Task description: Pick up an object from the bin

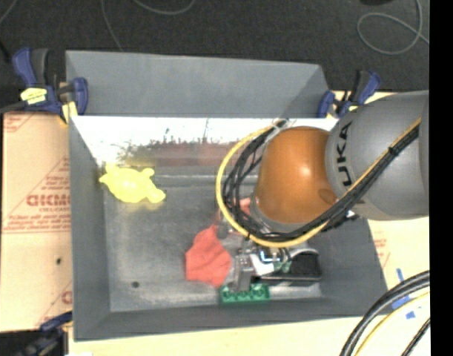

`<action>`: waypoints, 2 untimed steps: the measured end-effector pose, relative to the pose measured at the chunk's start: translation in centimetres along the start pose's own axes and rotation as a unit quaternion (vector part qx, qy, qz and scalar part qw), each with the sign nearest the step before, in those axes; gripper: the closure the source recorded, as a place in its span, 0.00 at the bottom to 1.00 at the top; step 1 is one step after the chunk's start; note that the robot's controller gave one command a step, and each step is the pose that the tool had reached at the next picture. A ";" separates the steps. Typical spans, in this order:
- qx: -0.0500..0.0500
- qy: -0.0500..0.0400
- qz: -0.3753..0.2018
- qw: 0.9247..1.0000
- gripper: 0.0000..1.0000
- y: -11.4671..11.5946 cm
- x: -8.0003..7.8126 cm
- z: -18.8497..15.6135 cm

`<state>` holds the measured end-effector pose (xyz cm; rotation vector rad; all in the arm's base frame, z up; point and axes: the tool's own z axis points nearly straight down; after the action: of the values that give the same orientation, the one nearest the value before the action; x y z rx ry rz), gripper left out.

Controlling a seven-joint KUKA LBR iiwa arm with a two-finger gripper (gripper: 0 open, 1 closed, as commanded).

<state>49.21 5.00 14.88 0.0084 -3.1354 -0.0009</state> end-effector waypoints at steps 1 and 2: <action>0.000 -0.004 0.001 1.000 0.00 0.0 -0.2 -0.4; 0.001 -0.005 -0.029 1.000 0.00 2.8 -1.1 0.8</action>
Offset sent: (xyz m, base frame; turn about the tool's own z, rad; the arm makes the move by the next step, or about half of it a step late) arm 0.0190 0.0735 -0.0272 -0.1403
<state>50.26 7.77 14.09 0.0984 -3.1432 0.0015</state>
